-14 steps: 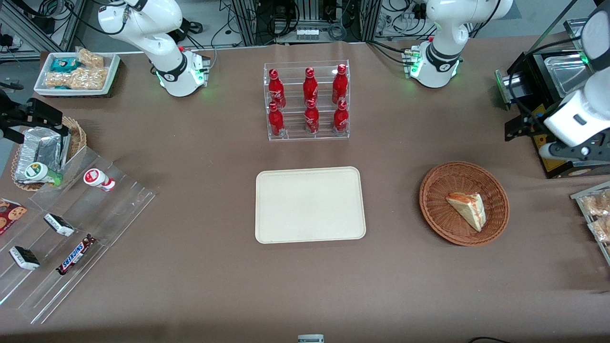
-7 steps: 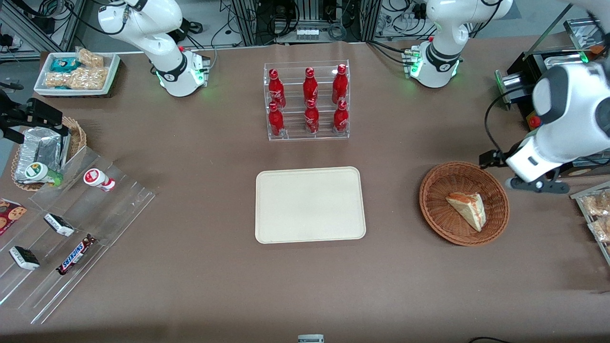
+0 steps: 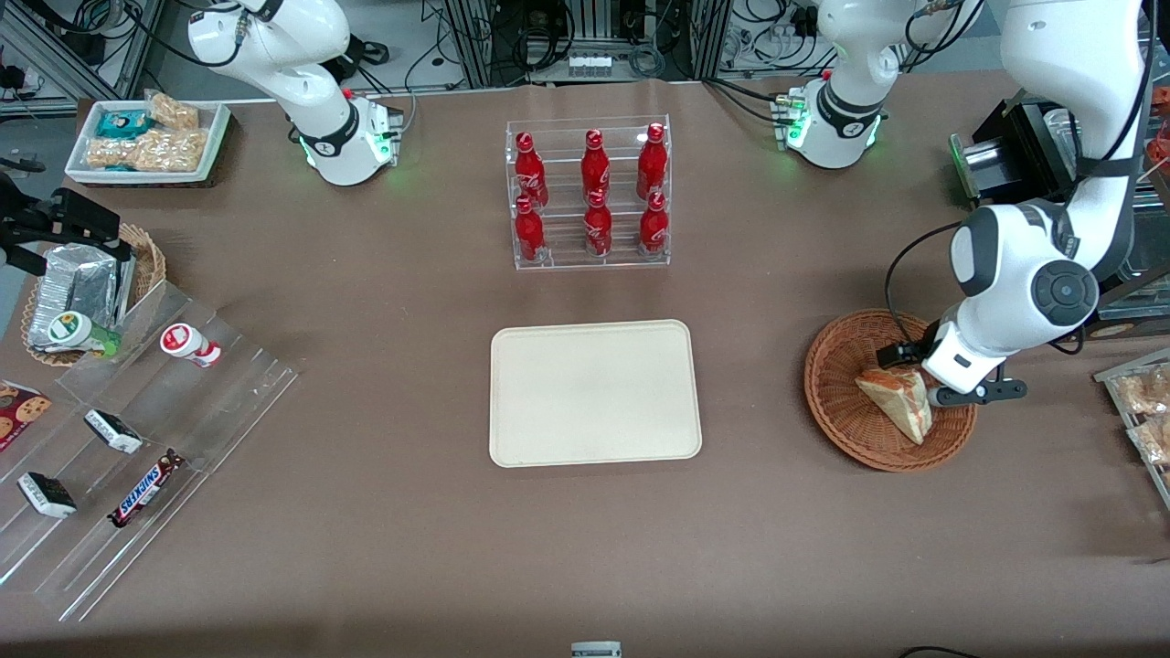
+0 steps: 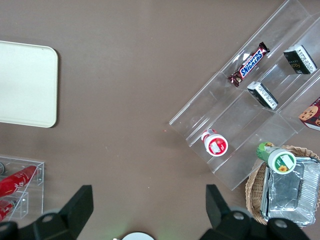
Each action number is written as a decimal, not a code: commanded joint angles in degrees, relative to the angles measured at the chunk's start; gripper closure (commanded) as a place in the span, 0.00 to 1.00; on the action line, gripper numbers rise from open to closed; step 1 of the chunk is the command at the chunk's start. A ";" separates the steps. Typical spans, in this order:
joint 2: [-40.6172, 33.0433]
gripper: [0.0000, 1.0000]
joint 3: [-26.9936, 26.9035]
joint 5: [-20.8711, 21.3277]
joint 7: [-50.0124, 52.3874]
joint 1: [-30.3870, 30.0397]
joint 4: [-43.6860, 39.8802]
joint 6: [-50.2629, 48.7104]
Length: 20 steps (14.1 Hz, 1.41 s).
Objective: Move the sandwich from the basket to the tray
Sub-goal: 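Lower the left gripper into the basket and grasp the wrapped sandwich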
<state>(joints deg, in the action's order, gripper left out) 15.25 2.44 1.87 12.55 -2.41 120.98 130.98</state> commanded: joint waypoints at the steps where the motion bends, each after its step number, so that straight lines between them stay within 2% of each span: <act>1: 3.10 0.00 0.03 0.06 13.77 -0.05 -4.50 0.86; 4: 5.75 0.00 0.03 -0.02 23.81 -0.14 -7.07 2.43; 8: 7.34 0.02 0.03 -0.02 27.00 -0.05 -6.54 4.11; 9: 7.34 0.28 0.03 -0.11 29.53 -0.05 -6.46 4.11; 10: 7.34 0.58 0.03 0.06 31.64 -0.05 -6.54 4.11; 11: 7.34 0.77 0.03 0.06 32.10 -0.05 -6.54 3.94; 12: 6.99 0.89 0.11 0.06 32.01 0.12 -6.54 3.50; 15: 5.14 0.92 0.64 -0.37 32.19 0.83 -10.91 -4.64; 17: 5.66 0.92 0.90 -0.64 32.28 5.02 -17.85 -13.60; 20: 6.54 0.92 0.99 -0.73 31.93 12.05 -21.74 -16.37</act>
<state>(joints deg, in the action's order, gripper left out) 21.05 3.86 1.67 43.71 5.02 101.68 116.48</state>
